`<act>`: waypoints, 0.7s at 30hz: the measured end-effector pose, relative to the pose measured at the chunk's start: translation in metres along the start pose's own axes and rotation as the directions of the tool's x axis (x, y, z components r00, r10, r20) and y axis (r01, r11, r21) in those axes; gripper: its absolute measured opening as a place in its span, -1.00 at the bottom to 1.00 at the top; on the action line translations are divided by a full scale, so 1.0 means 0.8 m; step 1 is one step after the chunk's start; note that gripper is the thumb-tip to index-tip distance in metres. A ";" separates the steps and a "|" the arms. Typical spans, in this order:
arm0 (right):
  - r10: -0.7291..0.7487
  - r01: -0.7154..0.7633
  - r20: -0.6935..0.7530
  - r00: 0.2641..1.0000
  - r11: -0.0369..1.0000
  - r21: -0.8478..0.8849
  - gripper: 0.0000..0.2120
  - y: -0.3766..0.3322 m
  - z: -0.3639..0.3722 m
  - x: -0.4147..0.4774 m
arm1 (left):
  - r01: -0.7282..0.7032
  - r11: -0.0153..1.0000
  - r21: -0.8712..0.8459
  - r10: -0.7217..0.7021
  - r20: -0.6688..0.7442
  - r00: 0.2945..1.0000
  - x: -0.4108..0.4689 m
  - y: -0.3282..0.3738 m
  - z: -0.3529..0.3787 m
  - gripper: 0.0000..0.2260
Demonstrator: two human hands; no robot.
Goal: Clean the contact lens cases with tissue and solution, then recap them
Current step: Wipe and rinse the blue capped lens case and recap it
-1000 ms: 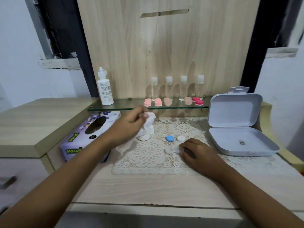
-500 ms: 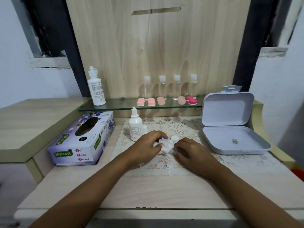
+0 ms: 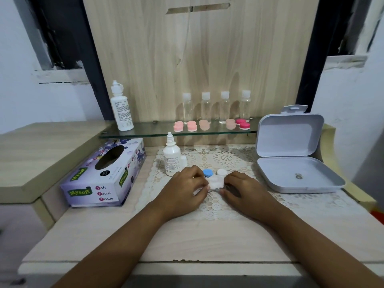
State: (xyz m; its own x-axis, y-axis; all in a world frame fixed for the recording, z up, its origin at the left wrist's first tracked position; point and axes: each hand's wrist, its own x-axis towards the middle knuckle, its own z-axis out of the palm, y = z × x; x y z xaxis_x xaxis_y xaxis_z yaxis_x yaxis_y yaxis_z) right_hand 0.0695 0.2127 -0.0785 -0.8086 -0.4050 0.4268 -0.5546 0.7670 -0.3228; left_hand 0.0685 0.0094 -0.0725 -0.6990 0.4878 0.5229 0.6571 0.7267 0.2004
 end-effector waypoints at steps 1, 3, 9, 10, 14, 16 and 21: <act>-0.003 0.003 -0.002 1.000 1.000 0.002 -0.76 0.001 0.000 0.000 | -0.010 1.000 0.011 0.009 0.027 1.000 -0.002 -0.001 0.000 -0.66; -0.005 0.005 -0.002 1.000 1.000 0.011 -0.77 0.001 0.000 0.000 | -0.014 0.999 0.042 0.012 0.054 0.998 -0.003 -0.003 0.000 -0.68; -0.025 0.025 -0.014 1.000 0.999 0.020 -0.71 0.002 0.000 0.001 | -0.065 0.963 0.261 0.064 0.013 0.998 0.000 0.001 0.000 -0.70; -0.025 0.025 -0.015 1.000 0.999 0.019 -0.72 0.002 0.001 0.002 | -0.081 0.956 0.281 0.081 0.012 0.997 0.001 0.003 0.000 -0.70; -0.041 0.042 -0.033 0.999 0.999 0.027 -0.72 0.002 0.002 0.002 | -0.108 0.965 0.239 0.101 0.044 0.994 0.004 0.004 0.002 -0.72; -0.049 0.050 -0.054 0.997 0.998 0.031 -0.73 0.001 0.002 0.001 | -0.077 0.982 0.174 0.066 0.068 0.995 0.005 0.004 0.003 -0.75; -0.050 0.051 -0.040 0.998 0.999 0.018 -0.73 0.002 0.002 0.002 | -0.022 0.993 0.116 0.012 0.085 0.996 0.001 0.001 0.001 -0.74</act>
State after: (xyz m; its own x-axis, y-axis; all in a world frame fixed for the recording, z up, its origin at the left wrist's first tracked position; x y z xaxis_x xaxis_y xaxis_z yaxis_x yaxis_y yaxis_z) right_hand 0.0670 0.2125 -0.0795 -0.7710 -0.4229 0.4762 -0.5986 0.7363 -0.3153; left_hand 0.0685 0.0109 -0.0728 -0.7124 0.5363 0.4527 0.6355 0.7667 0.0917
